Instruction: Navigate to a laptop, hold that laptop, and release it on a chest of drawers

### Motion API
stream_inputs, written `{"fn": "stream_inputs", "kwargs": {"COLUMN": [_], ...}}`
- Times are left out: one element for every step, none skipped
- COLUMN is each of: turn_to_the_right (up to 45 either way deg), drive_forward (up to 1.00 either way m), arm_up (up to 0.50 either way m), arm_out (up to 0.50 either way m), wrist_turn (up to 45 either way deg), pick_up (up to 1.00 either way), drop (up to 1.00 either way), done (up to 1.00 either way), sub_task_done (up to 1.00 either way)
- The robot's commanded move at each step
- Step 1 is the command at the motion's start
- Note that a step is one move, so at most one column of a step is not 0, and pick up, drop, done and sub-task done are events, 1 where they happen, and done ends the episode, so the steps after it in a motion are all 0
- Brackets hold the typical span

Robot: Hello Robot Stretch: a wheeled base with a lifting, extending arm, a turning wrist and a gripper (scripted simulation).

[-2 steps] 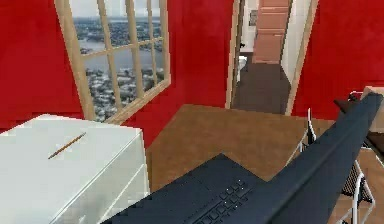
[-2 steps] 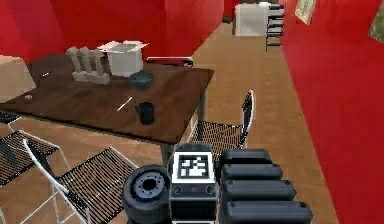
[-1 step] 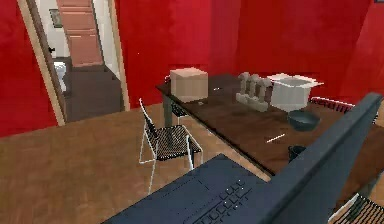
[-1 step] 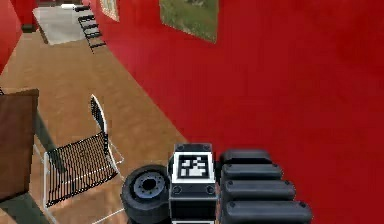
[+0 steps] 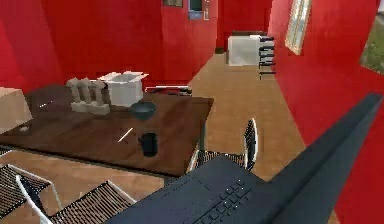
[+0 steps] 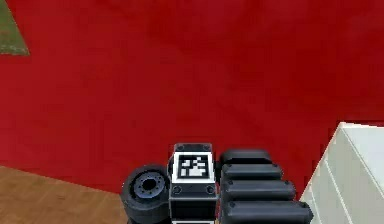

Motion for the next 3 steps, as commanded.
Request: {"fn": "stream_inputs", "kwargs": {"turn_to_the_right": [-45.0, -45.0, -45.0], "drive_forward": [0.00, 0.00, 0.00], "arm_up": [0.00, 0.00, 0.00], "arm_out": [0.00, 0.00, 0.00], "wrist_turn": [0.0, 0.0, 0.0], "pick_up": [0.00, 0.00, 0.00], "drop": [0.00, 0.00, 0.00], "done": [0.00, 0.00, 0.00], "sub_task_done": [0.00, 0.00, 0.00]}}
